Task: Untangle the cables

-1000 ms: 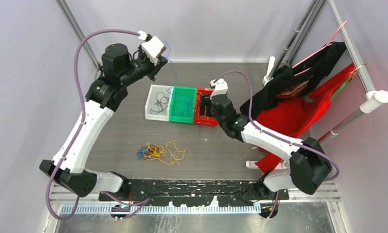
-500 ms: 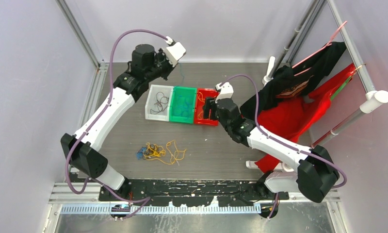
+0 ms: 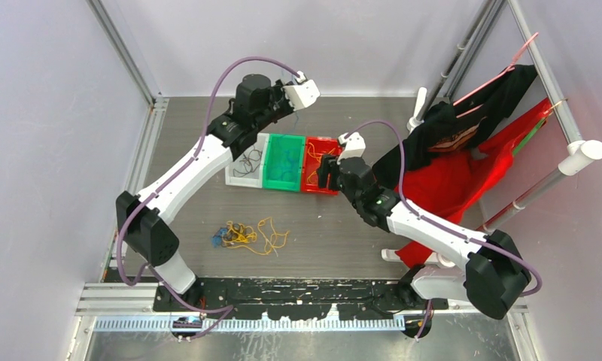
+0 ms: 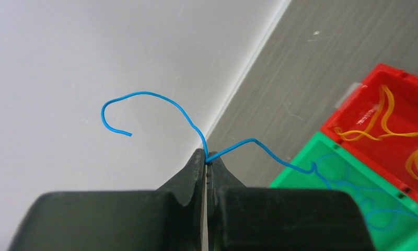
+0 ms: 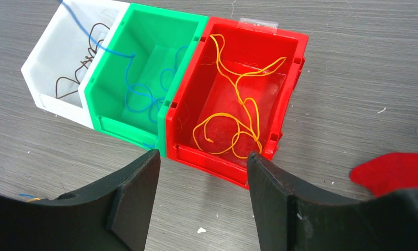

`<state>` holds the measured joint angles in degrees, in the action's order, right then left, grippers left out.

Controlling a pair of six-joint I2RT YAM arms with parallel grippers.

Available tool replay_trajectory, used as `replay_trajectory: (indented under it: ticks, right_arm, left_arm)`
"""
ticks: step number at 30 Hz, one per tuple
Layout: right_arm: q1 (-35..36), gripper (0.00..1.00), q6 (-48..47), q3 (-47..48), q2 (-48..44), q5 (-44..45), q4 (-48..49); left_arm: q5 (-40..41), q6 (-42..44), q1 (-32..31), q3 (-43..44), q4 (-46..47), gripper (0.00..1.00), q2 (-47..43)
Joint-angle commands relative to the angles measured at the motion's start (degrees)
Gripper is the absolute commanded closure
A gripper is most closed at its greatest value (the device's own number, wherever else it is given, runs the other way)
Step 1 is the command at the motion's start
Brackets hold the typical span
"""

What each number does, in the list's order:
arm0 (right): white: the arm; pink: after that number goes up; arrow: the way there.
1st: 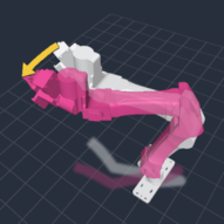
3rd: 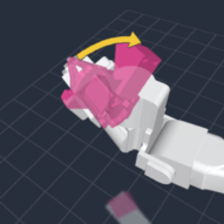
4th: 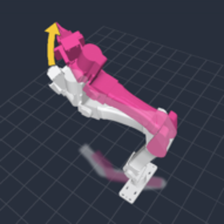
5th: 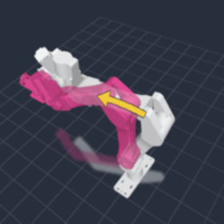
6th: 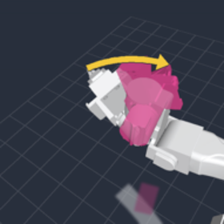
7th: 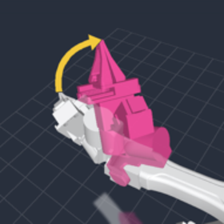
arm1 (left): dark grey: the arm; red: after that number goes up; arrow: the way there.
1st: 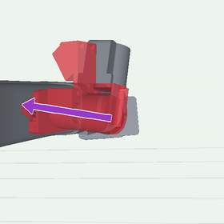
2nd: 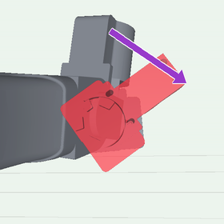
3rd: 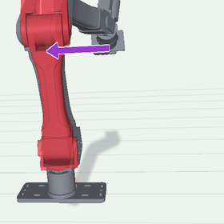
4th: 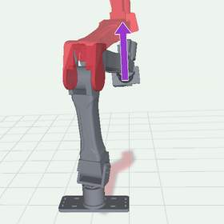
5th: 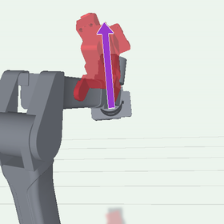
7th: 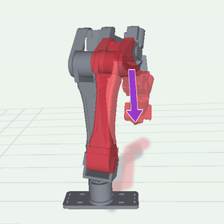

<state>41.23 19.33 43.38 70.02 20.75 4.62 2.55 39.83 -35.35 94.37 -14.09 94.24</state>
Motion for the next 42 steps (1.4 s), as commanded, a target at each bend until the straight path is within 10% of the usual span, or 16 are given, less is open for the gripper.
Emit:
replay_trajectory:
  ticks: [1,30,42]
  right_arm:
    - [-0.14,0.34,0.98,-0.30,-1.97,-0.01,2.60]
    - [-0.20,0.34,3.02,-4.24,-6.38,1.22,2.99]
    - [-0.24,0.34,3.85,-6.07,-7.42,1.51,3.39]
  left_arm:
    - [4.48,7.72,0.46,3.90,9.75,1.00,1.45]
    - [-4.29,-2.78,-0.59,-2.11,-12.05,1.00,0.40]
    - [-10.49,-15.13,-1.57,11.12,-20.67,1.00,4.50]
